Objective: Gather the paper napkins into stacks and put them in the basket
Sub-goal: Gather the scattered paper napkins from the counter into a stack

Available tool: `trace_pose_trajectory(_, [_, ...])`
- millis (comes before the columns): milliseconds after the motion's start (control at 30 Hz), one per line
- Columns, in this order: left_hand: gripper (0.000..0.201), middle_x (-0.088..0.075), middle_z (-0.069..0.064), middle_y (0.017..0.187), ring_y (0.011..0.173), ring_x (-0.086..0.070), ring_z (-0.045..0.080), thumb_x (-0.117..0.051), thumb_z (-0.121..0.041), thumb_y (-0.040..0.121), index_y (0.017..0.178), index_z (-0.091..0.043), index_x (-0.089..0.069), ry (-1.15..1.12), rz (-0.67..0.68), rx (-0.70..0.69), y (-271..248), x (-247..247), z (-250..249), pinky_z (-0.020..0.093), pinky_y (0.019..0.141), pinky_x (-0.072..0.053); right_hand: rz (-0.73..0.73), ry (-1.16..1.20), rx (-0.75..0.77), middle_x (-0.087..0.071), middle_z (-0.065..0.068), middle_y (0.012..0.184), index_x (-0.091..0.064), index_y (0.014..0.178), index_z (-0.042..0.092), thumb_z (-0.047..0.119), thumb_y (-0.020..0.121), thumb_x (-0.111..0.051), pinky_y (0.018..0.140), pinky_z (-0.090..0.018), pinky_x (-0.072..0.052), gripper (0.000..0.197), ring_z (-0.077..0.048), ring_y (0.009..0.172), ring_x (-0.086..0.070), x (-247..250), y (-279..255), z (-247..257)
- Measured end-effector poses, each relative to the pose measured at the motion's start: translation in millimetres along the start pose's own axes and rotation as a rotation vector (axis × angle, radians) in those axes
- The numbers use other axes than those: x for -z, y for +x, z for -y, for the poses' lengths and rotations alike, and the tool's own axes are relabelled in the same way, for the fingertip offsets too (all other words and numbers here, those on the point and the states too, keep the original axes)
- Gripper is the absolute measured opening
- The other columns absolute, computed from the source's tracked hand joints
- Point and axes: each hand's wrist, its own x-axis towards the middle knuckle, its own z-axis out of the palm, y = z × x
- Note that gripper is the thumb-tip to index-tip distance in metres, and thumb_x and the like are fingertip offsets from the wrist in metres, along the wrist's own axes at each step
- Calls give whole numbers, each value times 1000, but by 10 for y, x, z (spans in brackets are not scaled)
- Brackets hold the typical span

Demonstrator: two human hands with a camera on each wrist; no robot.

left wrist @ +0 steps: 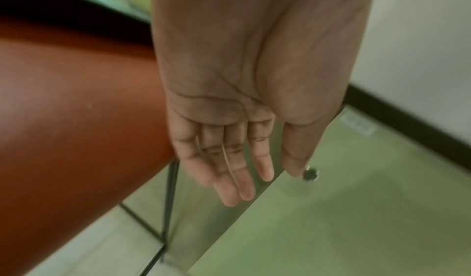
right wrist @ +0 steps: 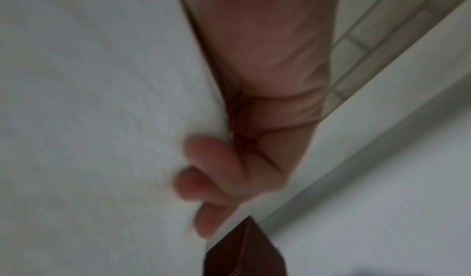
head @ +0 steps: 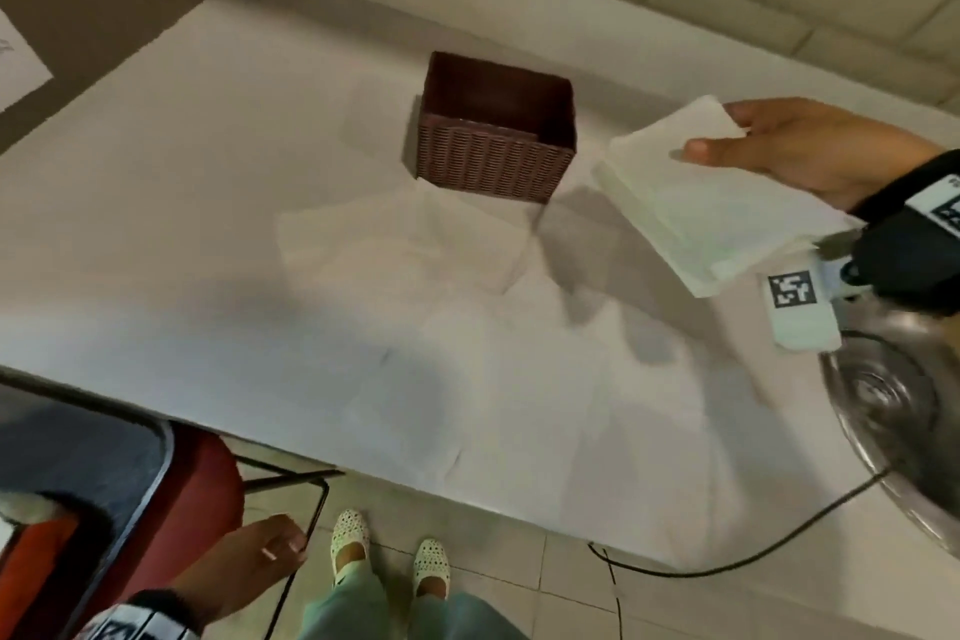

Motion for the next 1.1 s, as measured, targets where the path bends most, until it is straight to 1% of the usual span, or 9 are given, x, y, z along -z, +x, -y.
trace_pose_trajectory(133, [26, -57, -8, 63, 61, -53, -3, -63, -26, 84, 66, -43, -55, 109, 168, 60, 183, -77, 5, 11, 66, -46, -56, -31, -135, -72, -11, 94, -66, 105, 12, 35, 75, -68, 51, -22, -55, 38, -12, 57, -67, 138, -232, -330])
trace_pose_trajectory(233, [14, -59, -9, 71, 62, -55, 2, -59, -25, 87, 76, -31, -53, 134, 267, 98, 310, -153, 27, 12, 65, -47, 20, -174, -189, -76, 0, 76, -67, 91, 18, 47, 69, -72, 48, -17, -54, 37, -7, 52, -67, 145, -393, -518])
trace_pose_trajectory(300, [20, -57, -7, 71, 58, -55, 2, -60, -22, 87, 71, -30, -50, 175, 294, 109, 390, -205, 35, 7, 59, -43, 136, -193, -218, -74, 14, 66, -66, 96, 18, 34, 79, -67, 46, -12, -51, 24, -1, 54, -68, 41, -462, -604])
trace_pose_trajectory(367, [23, -54, -6, 70, 50, -53, -4, -60, -19, 87, 70, -26, -48, 197, 311, 140, 425, -234, 6, 4, 51, -40, 208, -77, -220, -75, 14, 67, -64, 99, 19, 19, 85, -62, 49, -12, -51, 14, 1, 58, -69, -122, -473, -658])
trace_pose_trajectory(467, [23, -55, -6, 68, 45, -51, -2, -60, -18, 88, 71, -25, -47, 250, 322, 144, 438, -263, -56, 5, 52, -40, 238, 179, -264, -75, 6, 83, -65, 101, 20, 20, 80, -64, 57, -18, -57, 21, -5, 68, -71, -415, -416, -738])
trace_pose_trajectory(567, [26, -48, -11, 58, 43, -52, -15, -59, -19, 89, 70, -27, -43, 235, 290, 155, 424, -229, -114, 2, 51, -40, 262, 496, -371, -73, -5, 97, -63, 113, 9, 34, 63, -71, 67, -26, -60, 56, -15, 77, -71, -764, -417, -837])
trace_pose_trajectory(700, [26, -47, -15, 66, 48, -51, -2, -55, -23, 91, 71, -30, -40, 276, 315, 120, 425, -225, -175, 3, 51, -38, 270, 833, -426, -66, -15, 115, -57, 121, 2, 15, 84, -58, 82, -33, -56, 40, -25, 93, -67, -1293, -550, -818])
trace_pose_trajectory(966, [23, -56, 0, 90, 73, -54, 6, -55, -24, 90, 74, -33, -43, 253, 293, 101, 473, -158, -205, 6, 63, -39, 41, 810, -353, -66, -11, 119, -56, 121, 9, 14, 91, -55, 98, -40, -48, 31, -26, 111, -61, -1818, -741, -687])
trace_pose_trajectory(1100, [31, -59, -5, 84, 73, -56, 2, -58, -24, 88, 66, -42, -47, 276, 306, 73, 501, -99, -222, 11, 74, -39, -182, 386, -291, -54, 13, 94, -42, 117, 11, 24, 90, -57, 66, -12, -43, 34, -2, 85, -54, -1888, -761, -610])
